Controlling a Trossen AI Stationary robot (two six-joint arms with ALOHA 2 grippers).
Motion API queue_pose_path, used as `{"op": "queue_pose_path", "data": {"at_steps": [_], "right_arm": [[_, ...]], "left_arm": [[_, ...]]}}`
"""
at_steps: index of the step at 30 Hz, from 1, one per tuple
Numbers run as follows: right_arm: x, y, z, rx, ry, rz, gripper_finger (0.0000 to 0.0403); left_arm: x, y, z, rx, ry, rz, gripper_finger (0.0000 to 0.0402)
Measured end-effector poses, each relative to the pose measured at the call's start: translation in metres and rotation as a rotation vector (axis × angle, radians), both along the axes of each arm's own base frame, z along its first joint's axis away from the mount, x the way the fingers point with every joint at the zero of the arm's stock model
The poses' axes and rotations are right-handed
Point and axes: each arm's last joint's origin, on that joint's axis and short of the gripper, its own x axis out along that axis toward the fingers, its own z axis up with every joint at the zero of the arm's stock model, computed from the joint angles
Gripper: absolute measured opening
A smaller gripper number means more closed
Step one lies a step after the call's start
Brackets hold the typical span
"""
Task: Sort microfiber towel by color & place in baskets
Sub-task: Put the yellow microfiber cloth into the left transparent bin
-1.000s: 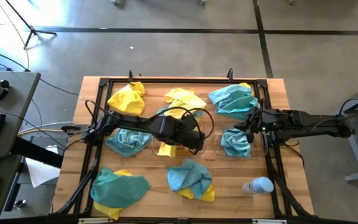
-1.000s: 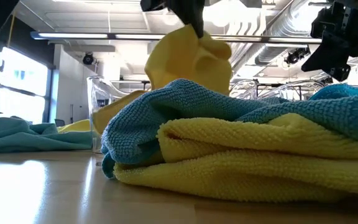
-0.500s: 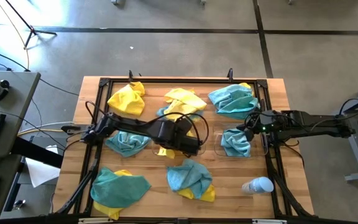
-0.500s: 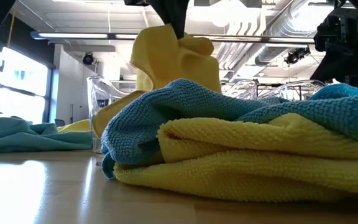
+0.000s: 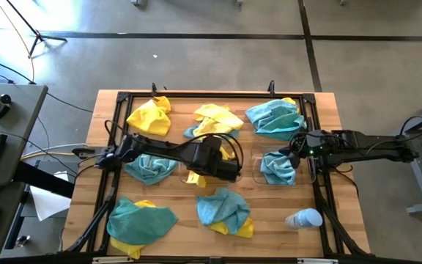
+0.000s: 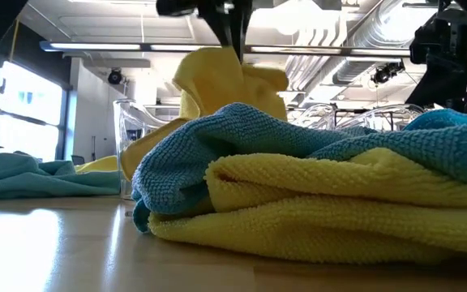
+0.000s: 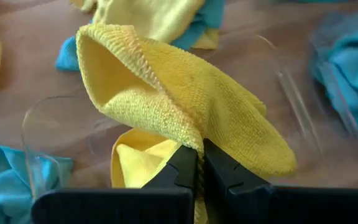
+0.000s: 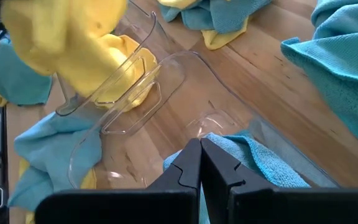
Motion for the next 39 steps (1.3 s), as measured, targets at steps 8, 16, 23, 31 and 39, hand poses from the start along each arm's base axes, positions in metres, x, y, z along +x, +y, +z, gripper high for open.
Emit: {"op": "queue_pose_path", "data": {"at_steps": [8, 16, 23, 31, 39], "right_arm": [[0.0, 0.001, 0.0, -0.017, 0.008, 0.037, 0.0], [-0.001, 0.001, -0.002, -0.046, 0.031, 0.093, 0.0], [-0.002, 0.002, -0.003, -0.035, 0.046, 0.118, 0.0], [-0.006, 0.003, -0.007, -0.032, 0.105, 0.158, 0.0], [-0.007, 0.003, -0.008, -0.032, 0.116, 0.158, 0.0]], "left_arm": [[0.024, 0.002, -0.063, -0.106, 0.082, 0.187, 0.0], [0.035, 0.006, -0.104, -0.203, 0.164, 0.271, 0.0], [0.047, 0.022, -0.115, -0.268, 0.128, 0.282, 0.0], [0.047, 0.021, -0.103, -0.29, 0.085, 0.274, 0.0], [0.028, 0.005, -0.067, -0.245, 0.099, 0.198, 0.0]]}}
